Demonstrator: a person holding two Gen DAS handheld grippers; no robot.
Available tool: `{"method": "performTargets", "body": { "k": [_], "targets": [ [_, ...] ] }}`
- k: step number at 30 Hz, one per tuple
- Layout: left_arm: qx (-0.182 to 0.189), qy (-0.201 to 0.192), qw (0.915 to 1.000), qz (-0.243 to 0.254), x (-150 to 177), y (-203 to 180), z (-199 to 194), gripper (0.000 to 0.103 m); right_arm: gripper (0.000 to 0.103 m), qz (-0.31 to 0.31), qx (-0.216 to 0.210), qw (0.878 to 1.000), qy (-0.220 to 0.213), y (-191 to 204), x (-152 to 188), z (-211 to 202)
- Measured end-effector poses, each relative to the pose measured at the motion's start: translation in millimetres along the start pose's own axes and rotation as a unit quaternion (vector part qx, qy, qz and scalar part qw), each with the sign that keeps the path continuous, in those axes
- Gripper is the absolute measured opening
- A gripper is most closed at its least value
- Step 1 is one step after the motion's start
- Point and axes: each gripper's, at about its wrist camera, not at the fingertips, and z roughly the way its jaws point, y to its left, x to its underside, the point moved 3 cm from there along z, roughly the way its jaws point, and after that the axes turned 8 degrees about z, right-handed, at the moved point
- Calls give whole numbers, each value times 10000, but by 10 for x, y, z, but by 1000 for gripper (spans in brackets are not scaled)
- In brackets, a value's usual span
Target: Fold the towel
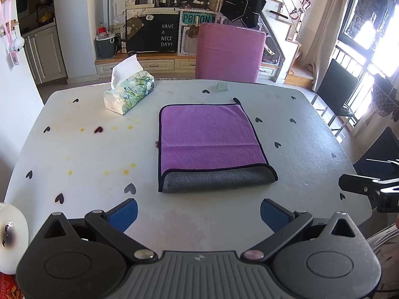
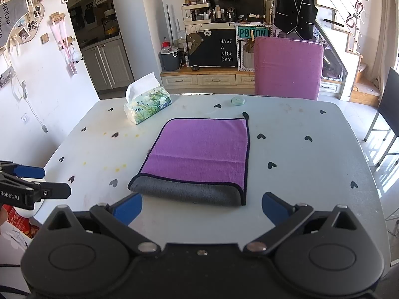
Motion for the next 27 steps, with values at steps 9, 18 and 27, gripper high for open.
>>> {"method": "performTargets", "body": {
  "k": [9,18,27],
  "targets": [
    [-5,-1,10000,2,-1,-1,-1,103,102,-2,4,10000,5,3,-3,-1],
    [3,-6,10000,11,-1,2,-2,103,102,1,-2,10000,20,-9,3,18],
    [2,-9,10000,14,-5,2,-8,103,102,3,2,10000,22,14,20,17]
  ]
}}
